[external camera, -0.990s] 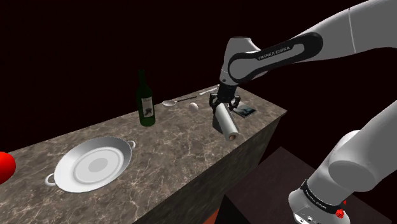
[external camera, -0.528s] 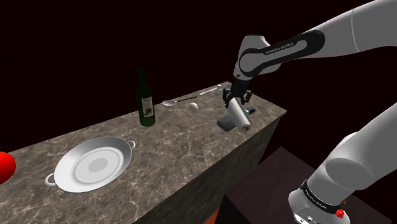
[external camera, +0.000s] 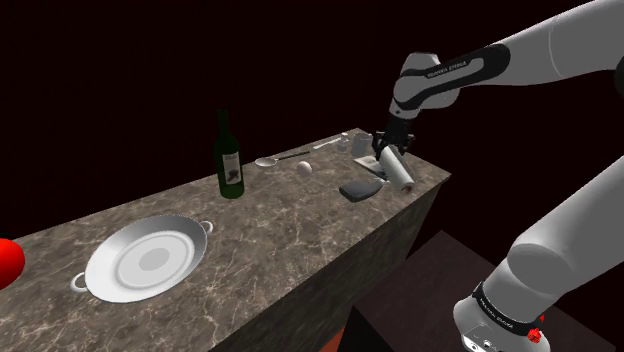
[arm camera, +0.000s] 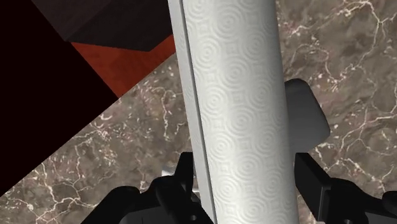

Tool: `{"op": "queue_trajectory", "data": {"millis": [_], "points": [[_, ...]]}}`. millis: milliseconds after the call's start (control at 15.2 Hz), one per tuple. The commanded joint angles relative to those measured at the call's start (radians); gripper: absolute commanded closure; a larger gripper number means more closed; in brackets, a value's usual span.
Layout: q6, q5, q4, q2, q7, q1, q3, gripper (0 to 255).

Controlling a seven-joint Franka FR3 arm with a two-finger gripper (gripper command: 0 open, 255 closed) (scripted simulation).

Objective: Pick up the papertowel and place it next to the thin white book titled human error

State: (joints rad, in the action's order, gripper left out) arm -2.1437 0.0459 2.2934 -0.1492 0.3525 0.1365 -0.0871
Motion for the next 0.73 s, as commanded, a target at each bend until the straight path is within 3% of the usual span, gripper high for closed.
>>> {"op": "queue_trajectory", "data": {"millis": [0, 660], "points": [[0.006, -0.003, -0.019, 0.015, -0.049, 0.021, -0.028, 255], [0.05, 0.015, -0.199, 0.165, -0.297, 0.129, -0.159, 255]]}}
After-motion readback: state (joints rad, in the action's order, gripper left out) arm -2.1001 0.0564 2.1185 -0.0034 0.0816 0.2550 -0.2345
